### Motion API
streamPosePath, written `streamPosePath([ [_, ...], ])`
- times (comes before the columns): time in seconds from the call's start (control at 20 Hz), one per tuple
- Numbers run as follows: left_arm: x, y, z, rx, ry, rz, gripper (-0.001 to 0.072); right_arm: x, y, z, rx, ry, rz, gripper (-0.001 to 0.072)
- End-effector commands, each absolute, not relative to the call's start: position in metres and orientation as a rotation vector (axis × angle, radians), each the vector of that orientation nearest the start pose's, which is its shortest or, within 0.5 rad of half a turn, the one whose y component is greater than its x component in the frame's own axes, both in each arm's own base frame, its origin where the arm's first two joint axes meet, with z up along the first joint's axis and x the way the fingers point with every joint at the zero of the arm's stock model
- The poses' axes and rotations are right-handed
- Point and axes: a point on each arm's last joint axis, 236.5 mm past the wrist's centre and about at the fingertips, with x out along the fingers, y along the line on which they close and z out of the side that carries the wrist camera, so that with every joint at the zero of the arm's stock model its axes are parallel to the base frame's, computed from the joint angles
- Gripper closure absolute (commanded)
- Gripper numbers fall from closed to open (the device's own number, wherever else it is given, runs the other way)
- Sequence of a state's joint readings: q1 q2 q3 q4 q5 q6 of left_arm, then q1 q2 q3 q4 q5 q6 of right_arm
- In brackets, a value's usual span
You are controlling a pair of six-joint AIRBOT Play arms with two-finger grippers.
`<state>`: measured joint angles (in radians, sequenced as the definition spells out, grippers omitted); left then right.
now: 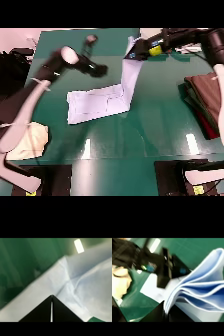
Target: Fold the shirts.
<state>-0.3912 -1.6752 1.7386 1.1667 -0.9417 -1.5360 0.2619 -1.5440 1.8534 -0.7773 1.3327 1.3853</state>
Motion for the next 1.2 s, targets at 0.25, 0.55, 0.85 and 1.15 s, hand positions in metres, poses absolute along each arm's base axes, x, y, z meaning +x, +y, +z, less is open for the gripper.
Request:
streamPosePath([
  [0.25, 0.454, -0.057, 0.314, -0.047, 0.486, -0.171, 0.0686, 0.366, 0.510, 0.175, 0.470, 0.813, 1.269, 0.0352],
  [0.55, 0.434, -0.065, 0.331, -0.044, 0.458, -0.195, 0.0687, 0.396, 0.456, 0.139, 0.259, 0.864, 1.184, 0.0425],
  [0.85, 0.431, -0.115, 0.300, -0.019, 0.513, -0.302, 0.0686, 0.436, 0.247, 0.046, 0.230, 1.151, 0.716, 0.0325],
  [1.15, 0.434, -0.129, 0.288, -0.021, 0.533, -0.330, 0.0686, 0.421, 0.208, -0.042, 0.493, 1.385, 0.598, 0.0118],
])
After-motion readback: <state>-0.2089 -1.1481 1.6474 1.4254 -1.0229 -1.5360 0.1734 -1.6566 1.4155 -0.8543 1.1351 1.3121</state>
